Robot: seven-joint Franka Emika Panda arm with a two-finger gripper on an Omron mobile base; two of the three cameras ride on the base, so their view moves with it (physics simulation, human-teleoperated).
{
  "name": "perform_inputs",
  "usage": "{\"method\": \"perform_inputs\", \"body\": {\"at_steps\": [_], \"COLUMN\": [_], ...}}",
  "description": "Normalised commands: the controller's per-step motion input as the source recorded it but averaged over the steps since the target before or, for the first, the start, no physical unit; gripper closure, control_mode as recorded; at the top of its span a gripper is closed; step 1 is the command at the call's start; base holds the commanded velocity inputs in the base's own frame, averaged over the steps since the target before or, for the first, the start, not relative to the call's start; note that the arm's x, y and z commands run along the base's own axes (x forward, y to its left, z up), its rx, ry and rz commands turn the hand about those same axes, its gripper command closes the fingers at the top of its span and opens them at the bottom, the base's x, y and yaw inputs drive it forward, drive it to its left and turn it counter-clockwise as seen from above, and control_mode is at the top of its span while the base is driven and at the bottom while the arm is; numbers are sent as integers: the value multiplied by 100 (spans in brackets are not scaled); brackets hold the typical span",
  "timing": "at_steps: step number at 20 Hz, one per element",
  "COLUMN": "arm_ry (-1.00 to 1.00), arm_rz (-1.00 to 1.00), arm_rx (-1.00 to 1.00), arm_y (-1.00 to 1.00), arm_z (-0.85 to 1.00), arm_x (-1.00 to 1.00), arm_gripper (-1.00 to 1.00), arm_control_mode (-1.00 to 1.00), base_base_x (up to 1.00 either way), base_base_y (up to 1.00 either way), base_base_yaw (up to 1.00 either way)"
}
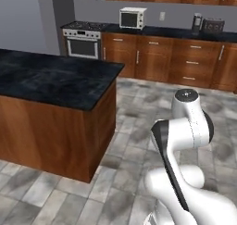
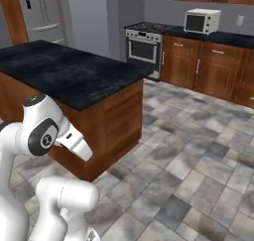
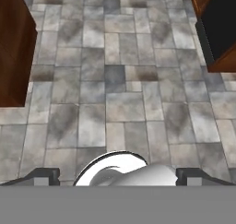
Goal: Take the chicken drumsticks from the pan and place one on each plate on the dining counter.
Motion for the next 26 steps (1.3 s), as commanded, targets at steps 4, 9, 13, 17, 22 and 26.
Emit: {"method": "perform_inputs", "body": {"at_steps": [4, 9, 13, 17, 22, 26], "arm_ry": [0, 0, 0, 0, 0, 0], "arm_rz": [0, 0, 0, 0, 0, 0], "arm_rx": [0, 0, 0, 0, 0, 0], "arm_y": [0, 0, 0, 0, 0, 0], "arm_z": [0, 0, 0, 0, 0, 0], "arm_x": [0, 0, 0, 0, 0, 0], "arm_gripper": [-100, -100, -100, -100, -100, -100], "arm_control_mode": [100, 100, 100, 100, 100, 100], "base_base_x": [93, 92, 96, 100, 100, 100], "base_base_y": [-62, -60, -58, -54, -50, -45], "base_base_yaw": [0, 0, 0, 0, 0, 2]}}
